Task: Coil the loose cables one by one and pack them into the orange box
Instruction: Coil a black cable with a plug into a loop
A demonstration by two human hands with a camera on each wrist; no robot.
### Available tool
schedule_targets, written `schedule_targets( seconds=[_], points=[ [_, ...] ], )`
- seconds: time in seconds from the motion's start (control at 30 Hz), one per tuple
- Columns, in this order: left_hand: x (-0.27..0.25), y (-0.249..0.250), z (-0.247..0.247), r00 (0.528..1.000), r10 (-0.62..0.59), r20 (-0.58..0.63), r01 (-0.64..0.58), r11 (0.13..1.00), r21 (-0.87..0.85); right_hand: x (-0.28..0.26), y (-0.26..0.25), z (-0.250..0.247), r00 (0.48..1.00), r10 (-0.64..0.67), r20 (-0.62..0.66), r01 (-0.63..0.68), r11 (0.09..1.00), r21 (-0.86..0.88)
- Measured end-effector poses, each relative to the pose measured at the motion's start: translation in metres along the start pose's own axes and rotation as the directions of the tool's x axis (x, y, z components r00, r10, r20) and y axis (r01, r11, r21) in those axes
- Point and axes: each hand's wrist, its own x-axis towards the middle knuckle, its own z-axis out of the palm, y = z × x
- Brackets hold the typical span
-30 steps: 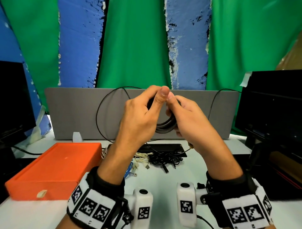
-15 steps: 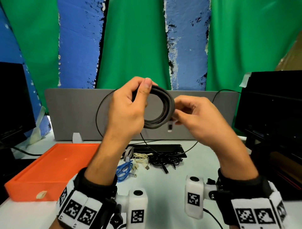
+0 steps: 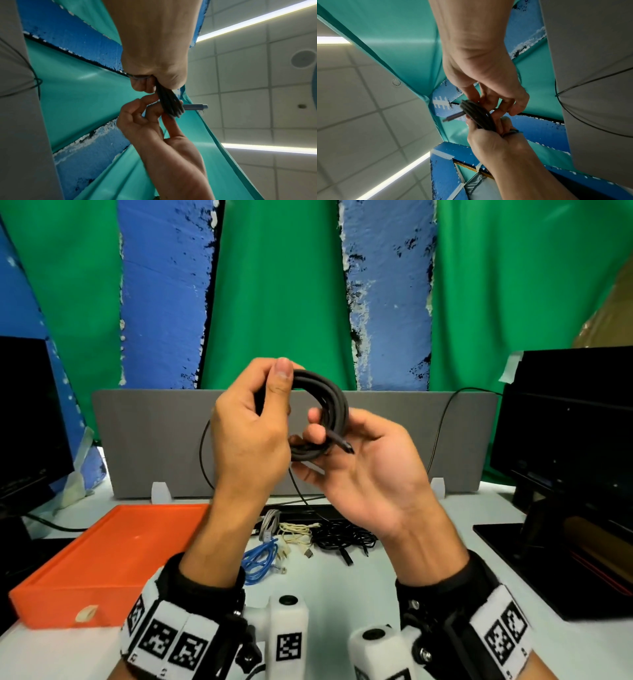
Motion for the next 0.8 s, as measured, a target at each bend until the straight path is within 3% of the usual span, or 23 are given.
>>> schedule_targets(
  seconds=[0.1, 0.23, 0.33, 0.47, 0.57, 0.67, 0.73, 0.8],
  points=[
    [-0.005, 0.004, 0.003, 0.997, 0.070, -0.014, -0.067, 0.984, 0.168, 0.000, 0.001, 0.001, 0.998, -0.016, 0.056, 0.019, 0.998, -0.052],
    [-0.005, -0.001, 0.002, 0.992, 0.126, -0.009, -0.119, 0.958, 0.263, 0.000, 0.005, -0.006, 0.991, -0.104, 0.079, 0.129, 0.871, -0.473],
    [-0.003, -0.004, -0.001, 0.990, 0.140, 0.022, -0.140, 0.944, 0.300, -0.005, -0.006, -0.017, 0.987, -0.016, 0.159, 0.108, 0.803, -0.587],
    [-0.003, -0.005, -0.001, 0.986, 0.143, 0.091, -0.165, 0.927, 0.335, -0.021, -0.035, -0.039, 0.941, 0.120, 0.315, 0.191, 0.580, -0.792],
    [-0.002, -0.011, 0.002, 0.989, 0.079, 0.126, -0.116, 0.937, 0.328, -0.029, -0.050, -0.051, 0.957, 0.101, 0.270, 0.200, 0.444, -0.873],
    [-0.001, -0.014, 0.002, 0.993, 0.037, 0.110, -0.071, 0.942, 0.328, -0.024, -0.046, -0.052, 0.972, 0.064, 0.225, 0.179, 0.411, -0.894],
    [0.002, -0.015, 0.000, 0.996, 0.007, 0.089, -0.035, 0.948, 0.318, -0.017, -0.039, -0.052, 0.971, 0.017, 0.239, 0.222, 0.310, -0.924],
    [0.006, -0.019, -0.005, 0.997, -0.058, 0.055, 0.043, 0.967, 0.252, -0.009, -0.031, -0.048, 0.968, -0.038, 0.247, 0.247, 0.284, -0.927]
  ],
)
